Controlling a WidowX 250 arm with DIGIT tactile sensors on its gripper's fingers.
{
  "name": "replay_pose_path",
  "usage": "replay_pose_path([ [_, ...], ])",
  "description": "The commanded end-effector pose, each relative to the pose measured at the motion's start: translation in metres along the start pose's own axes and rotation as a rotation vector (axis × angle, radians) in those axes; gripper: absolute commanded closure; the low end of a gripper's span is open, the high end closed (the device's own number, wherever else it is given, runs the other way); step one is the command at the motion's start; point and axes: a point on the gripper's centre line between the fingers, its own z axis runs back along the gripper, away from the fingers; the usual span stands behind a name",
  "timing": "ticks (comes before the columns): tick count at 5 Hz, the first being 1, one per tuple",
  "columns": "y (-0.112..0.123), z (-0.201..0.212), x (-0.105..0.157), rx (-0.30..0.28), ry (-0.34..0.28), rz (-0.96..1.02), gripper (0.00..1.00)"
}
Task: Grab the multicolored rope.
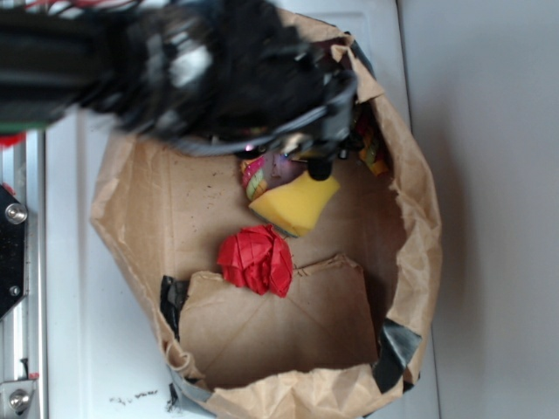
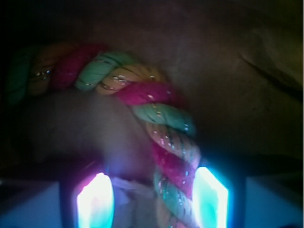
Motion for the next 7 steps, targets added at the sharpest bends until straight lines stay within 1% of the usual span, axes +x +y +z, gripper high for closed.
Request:
replay_pose_path([
  [1, 0.066, 0.026, -0.031, -0.038, -0.025, 0.014, 1.00],
  [3, 0.067, 0.036, -0.026, -0.076, -0.031, 0.001, 1.00],
  [4, 0.053, 0.044, -0.005, -0.130, -0.048, -0.059, 1.00],
  [5, 0.025, 0.069, 0.032, -0.231, -0.059, -0.293, 1.00],
  [6, -0.029, 0.079, 0.081, -0.300, -0.084, -0.539, 1.00],
  [7, -0.071, 0.086, 0.108, -0.297, -0.041, -0.757, 1.00],
])
